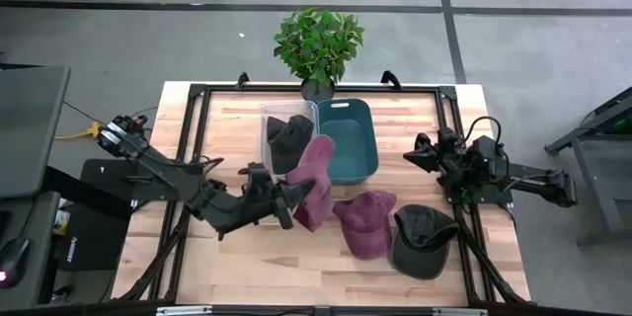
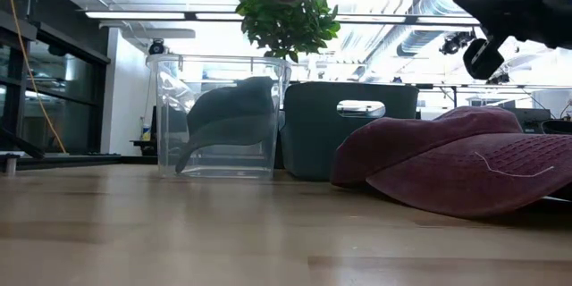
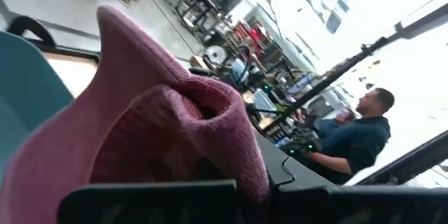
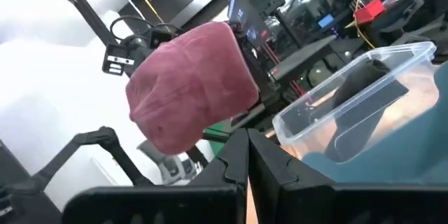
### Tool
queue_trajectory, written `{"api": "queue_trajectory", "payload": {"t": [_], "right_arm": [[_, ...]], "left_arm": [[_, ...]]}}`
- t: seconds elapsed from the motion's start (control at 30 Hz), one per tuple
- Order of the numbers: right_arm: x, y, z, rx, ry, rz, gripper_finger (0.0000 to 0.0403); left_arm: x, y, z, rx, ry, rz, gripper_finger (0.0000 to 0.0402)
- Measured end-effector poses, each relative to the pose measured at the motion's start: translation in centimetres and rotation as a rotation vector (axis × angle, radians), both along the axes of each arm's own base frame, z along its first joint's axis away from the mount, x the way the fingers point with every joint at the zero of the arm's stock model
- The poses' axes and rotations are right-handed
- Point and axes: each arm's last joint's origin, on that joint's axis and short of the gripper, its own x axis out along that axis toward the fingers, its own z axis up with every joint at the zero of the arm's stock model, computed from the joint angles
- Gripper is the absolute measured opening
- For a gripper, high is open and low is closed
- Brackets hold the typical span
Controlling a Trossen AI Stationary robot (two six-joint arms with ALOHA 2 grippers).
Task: Pick & Place hat
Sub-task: Put the left red cap into the blue bin
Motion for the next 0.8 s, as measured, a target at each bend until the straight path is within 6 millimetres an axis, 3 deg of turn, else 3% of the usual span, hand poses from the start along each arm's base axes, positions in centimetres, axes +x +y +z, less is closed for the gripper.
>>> {"api": "queue_trajectory", "payload": {"t": [0.2,0.5,0.8], "right_arm": [[0.0,0.0,0.0,0.083,0.003,0.024,0.0],[0.6,1.0,0.0,0.179,0.016,0.076,0.0],[2.4,2.1,-1.5,0.188,0.175,-0.057,0.0]], "left_arm": [[0.6,1.0,0.5,0.034,-0.022,0.0,0.0],[0.5,1.0,0.8,0.071,-0.03,0.0,0.0],[0.5,1.0,0.8,0.081,-0.024,0.007,0.0]]}}
